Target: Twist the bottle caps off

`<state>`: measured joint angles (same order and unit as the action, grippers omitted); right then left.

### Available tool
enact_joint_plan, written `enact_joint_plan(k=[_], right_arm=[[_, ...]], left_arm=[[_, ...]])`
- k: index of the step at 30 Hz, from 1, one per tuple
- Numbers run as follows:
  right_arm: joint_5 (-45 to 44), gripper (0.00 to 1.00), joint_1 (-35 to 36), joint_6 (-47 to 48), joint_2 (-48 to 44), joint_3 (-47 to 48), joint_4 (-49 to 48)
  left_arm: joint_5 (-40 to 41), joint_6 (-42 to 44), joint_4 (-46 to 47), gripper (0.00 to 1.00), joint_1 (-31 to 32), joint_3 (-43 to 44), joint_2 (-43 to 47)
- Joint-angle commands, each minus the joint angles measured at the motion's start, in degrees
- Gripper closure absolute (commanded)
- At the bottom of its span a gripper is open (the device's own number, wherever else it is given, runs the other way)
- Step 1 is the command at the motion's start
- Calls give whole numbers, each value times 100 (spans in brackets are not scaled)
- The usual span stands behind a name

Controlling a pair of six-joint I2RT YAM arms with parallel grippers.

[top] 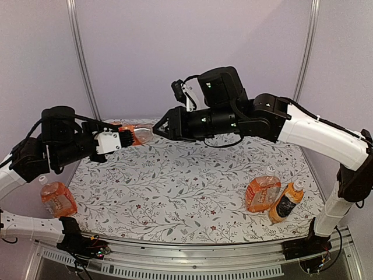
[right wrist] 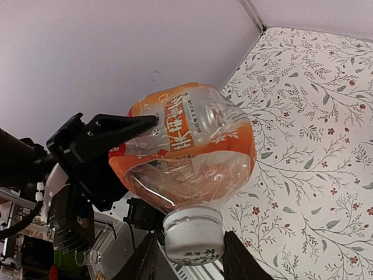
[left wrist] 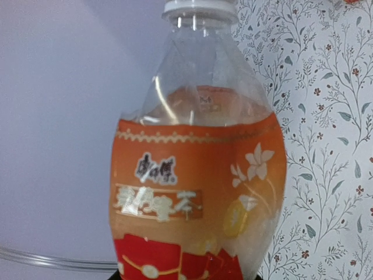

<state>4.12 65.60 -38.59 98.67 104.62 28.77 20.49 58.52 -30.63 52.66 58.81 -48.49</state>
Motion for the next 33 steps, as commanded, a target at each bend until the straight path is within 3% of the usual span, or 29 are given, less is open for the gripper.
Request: enact_joint_plan(k=[1,5,10,13,14,18,21,24,31,32,33], right_arm=[[221,71,11,-149,34,20,-54],[324,100,8,-99,12,-26,-157],[929,100,93,434,248,438,236],[453,100,490,1960,435,1041,1222],[286,100,648,2848,449,1119,1469],[-665,100,1141,4959,347,1009,2110],[-1632,100,1631,6431,352,804,2368],[-2546,100,2062,7727,429,753,2382],[-2728,100,2176,8597,508,789,2189],[-2782,98,2176,8629,505,755,2093],[-2882,82,2188,8640,504,717,1952]], left_arm=[[60,-11,207,92,77,9,-22],[26,-79,207,93,77,3,-16],[-273,-538,-148,94,77,264,-40],[-1152,-1093,-775,93,77,544,70],[-1486,-1202,-969,93,77,617,120],[-2683,-1353,-1949,93,77,859,189],[-3677,-1431,-2503,93,77,946,280],[-4167,-1654,-2591,89,77,983,329],[-4128,-1526,-2610,90,77,961,291],[-4100,-1506,-2606,90,80,943,296],[-4059,-1502,-2599,90,80,934,305]])
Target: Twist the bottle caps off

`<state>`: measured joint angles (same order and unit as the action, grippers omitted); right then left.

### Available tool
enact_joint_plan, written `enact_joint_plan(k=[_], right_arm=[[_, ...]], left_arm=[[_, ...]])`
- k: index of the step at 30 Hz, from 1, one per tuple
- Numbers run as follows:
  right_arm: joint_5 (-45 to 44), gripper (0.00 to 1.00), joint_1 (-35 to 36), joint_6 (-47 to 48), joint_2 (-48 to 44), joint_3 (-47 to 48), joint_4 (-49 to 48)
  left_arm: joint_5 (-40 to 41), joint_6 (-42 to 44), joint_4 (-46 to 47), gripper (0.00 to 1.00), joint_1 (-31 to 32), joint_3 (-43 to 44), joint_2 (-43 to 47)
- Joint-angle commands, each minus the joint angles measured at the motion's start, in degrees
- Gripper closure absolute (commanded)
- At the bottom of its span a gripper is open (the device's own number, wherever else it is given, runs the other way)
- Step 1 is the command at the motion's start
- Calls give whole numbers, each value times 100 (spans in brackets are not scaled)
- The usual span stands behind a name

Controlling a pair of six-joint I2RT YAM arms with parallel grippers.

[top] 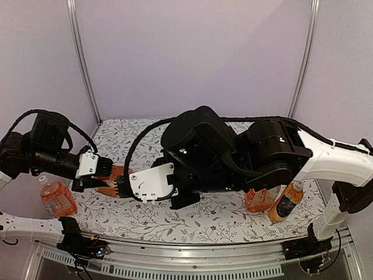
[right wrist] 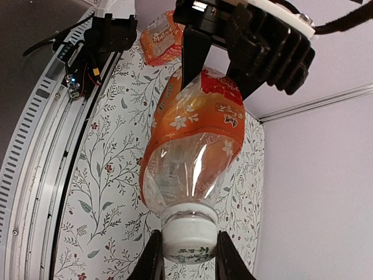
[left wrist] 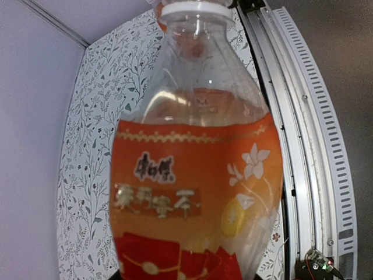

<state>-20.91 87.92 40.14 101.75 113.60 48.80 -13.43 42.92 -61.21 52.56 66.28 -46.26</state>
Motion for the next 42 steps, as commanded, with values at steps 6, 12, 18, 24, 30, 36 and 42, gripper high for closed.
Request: enact_joint_plan(k=[6,12,18,24,30,36,42], right_arm=[[-778,1,-34,-48,39,-352,-899],[-35,1,-342,-1921,-462,-520,-1328],[853,1,-935,-4147,-630,-597,-1571],[908,4,-1208,-5825,-479,-359,-1590],[1351,20,-1359,-6289,-325,-194,-1575],[1410,47,-1372,-6166,-190,-111,-1584],[1190,79,-1396,-6085,-174,-141,-1525]], left_arm=[[24,-109,848,90,88,31,168],[1842,58,2273,91,88,-573,316],[2245,160,2564,91,88,-651,251],[2386,267,2657,91,88,-695,222],[2383,305,2658,91,88,-686,202],[2359,283,2658,91,88,-705,214],[2292,251,2635,91,89,-678,230]])
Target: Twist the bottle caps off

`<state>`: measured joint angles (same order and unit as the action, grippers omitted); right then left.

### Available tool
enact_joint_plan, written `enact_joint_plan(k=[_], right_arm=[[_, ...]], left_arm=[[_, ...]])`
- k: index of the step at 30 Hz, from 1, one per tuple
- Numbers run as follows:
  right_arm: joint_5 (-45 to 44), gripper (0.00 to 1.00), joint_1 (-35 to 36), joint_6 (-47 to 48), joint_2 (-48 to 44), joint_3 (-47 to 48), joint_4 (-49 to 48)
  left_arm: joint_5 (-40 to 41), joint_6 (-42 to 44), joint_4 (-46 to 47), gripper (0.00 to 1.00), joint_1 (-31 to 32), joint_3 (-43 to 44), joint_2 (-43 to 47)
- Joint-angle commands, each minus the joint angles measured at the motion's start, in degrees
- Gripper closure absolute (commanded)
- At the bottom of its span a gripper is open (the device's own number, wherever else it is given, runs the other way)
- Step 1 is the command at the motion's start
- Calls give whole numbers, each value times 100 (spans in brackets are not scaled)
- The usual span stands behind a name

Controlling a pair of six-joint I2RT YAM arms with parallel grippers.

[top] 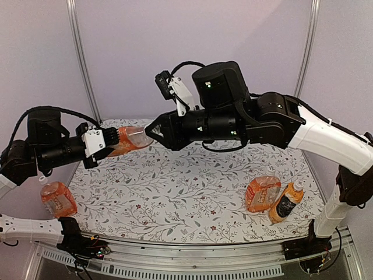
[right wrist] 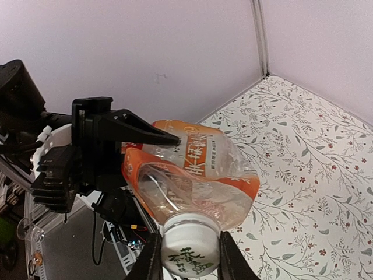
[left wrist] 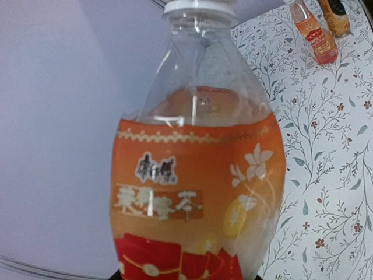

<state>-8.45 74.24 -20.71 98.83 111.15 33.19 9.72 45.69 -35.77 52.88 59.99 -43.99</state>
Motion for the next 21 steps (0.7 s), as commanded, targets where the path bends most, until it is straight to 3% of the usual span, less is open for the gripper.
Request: enact_joint_plan(k=[1,3,6,14,17,21], right_arm=[[-45,85,-24,58,113,107,70],[-47,100,-21,230,78,106,179],[86,100,-2,1064,-58,-14,500],[776,100,610,5776,-1257,-1535,783],[529,100,662,6605,-1346,-1380,1273],[140,100,681,7039,-1126,-982,1839]], left_arm=[[-44,-28,61,91,55,-55,-3],[-140,-44,-56,92,55,-64,13],[-479,-138,-528,93,55,16,-11],[-2397,-12,-2882,93,50,542,-287],[-2679,51,-3230,93,47,601,-326],[-2579,74,-3246,93,47,636,-406]])
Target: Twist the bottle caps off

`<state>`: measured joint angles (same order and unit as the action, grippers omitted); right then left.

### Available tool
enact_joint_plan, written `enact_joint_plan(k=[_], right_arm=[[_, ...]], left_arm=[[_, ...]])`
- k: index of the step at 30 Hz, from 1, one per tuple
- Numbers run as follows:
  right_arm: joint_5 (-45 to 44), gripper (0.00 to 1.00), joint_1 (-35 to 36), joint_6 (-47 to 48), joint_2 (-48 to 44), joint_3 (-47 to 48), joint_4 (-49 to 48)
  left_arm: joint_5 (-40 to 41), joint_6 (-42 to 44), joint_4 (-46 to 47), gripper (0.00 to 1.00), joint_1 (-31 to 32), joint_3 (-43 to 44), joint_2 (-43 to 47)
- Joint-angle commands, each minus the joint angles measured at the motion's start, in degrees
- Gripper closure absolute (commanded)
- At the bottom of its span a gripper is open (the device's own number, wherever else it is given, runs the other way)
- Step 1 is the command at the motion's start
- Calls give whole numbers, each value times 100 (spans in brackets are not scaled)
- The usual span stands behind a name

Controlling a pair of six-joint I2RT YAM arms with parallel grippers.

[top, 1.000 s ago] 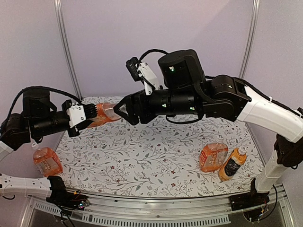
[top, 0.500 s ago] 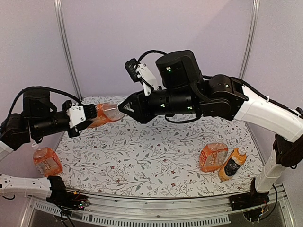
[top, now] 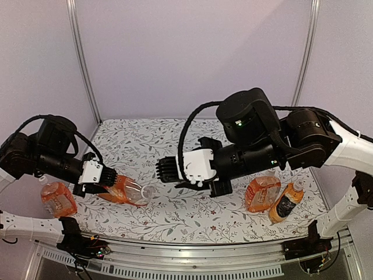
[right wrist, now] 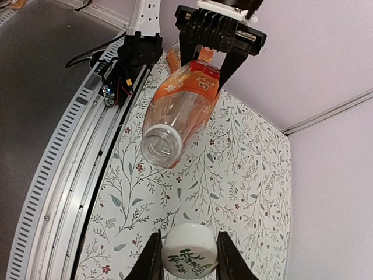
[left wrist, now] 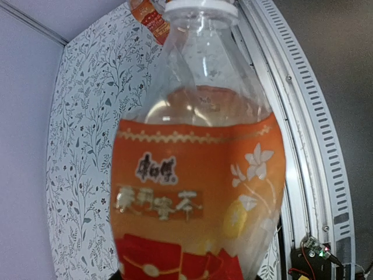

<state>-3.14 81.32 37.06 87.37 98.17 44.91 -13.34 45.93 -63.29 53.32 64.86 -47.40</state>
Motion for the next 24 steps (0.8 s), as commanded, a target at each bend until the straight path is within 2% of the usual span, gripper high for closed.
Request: enact_joint_plan(k=[1,5,7,10,13,17,20,24], right_arm=[[-480,100,-22,1269,32,294,581],[-1014,100,-221,694,104,-21,-218],[-852,100,-535,-226,332,-77,-511],[-1049,100,-790,-1668,1013,116,-406],[-958,100,-952,-2464,1774,349,-135],[-516,100,-1267,-3494,2564,418,70],[-460,100,-1529,-4076,3118,449,300],[-487,100,-1628,-4395,3805,775,714]], left_arm=[[-148,10,-379,93,3,131,-46],[905,-592,897,92,-204,-216,174],[1689,-1014,1878,92,-521,-508,361],[2552,-1595,2893,90,-974,-809,644],[2928,-2208,3165,89,-1363,-786,814],[3117,-2846,3208,88,-1682,-680,942],[2822,-2932,3169,88,-1726,-646,1015],[2389,-2976,3044,87,-1737,-623,1048]])
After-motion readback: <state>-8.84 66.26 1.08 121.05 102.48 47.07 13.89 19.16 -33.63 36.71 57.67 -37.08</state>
